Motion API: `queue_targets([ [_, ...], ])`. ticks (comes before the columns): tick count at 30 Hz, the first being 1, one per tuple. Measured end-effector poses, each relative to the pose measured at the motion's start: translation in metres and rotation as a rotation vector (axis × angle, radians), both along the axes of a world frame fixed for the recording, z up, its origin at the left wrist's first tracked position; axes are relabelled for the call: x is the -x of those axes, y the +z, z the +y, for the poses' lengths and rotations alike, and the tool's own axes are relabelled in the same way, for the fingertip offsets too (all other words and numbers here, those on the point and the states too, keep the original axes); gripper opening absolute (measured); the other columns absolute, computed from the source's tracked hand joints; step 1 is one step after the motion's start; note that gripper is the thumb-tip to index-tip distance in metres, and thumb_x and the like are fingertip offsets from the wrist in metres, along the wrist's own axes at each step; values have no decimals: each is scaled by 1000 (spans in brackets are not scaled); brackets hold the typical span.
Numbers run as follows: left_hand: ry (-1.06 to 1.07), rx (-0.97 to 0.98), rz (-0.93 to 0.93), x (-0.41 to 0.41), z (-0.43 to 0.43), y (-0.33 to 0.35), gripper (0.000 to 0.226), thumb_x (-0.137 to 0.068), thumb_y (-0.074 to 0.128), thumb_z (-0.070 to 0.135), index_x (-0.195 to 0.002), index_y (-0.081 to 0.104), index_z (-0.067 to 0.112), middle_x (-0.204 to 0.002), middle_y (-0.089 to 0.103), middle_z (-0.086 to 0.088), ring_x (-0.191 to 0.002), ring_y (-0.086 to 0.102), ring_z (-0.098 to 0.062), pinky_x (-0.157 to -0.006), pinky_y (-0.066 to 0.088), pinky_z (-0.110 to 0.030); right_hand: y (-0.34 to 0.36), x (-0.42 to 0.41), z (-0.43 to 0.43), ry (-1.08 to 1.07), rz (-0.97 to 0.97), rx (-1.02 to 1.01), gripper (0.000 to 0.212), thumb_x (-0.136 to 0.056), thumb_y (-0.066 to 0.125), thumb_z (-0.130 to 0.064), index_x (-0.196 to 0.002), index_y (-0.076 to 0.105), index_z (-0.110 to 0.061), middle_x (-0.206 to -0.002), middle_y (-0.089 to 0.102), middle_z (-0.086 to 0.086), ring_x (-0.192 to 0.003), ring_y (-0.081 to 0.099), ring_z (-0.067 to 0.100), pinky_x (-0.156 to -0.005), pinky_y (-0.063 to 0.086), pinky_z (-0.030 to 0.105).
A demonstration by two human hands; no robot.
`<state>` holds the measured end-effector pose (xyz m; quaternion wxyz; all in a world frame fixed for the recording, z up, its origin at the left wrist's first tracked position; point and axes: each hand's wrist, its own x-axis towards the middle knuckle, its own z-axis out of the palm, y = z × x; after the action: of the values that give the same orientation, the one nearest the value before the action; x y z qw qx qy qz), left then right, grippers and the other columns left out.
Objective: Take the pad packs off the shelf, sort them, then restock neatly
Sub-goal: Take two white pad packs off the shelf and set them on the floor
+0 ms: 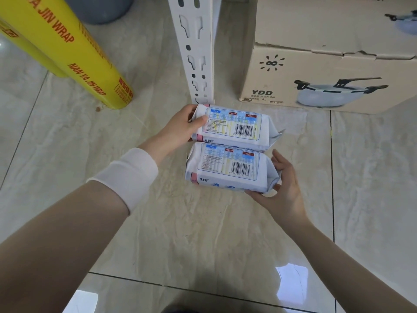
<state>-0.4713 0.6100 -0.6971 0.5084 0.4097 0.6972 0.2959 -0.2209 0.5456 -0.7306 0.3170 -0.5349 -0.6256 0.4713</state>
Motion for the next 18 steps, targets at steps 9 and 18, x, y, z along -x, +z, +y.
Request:
queue_targets([
  [9, 58, 0, -6, 5, 3, -1, 32, -97, 47, 21, -128, 44, 14, -109, 57, 5, -82, 59, 0, -56, 50, -14, 3, 12, 8, 55, 94, 6, 64, -61, 81, 3, -105, 45, -28, -108, 52, -33, -97, 55, -14, -74, 45, 6],
  [18, 82, -5, 45, 9, 11, -1, 31, -97, 45, 21, -128, 47, 15, -108, 58, 4, -75, 59, 0, -49, 47, -9, -10, 14, 15, 37, 15, 19, 78, -61, 84, -15, -125, 41, -4, -125, 52, -11, -102, 52, -15, -76, 45, 5],
])
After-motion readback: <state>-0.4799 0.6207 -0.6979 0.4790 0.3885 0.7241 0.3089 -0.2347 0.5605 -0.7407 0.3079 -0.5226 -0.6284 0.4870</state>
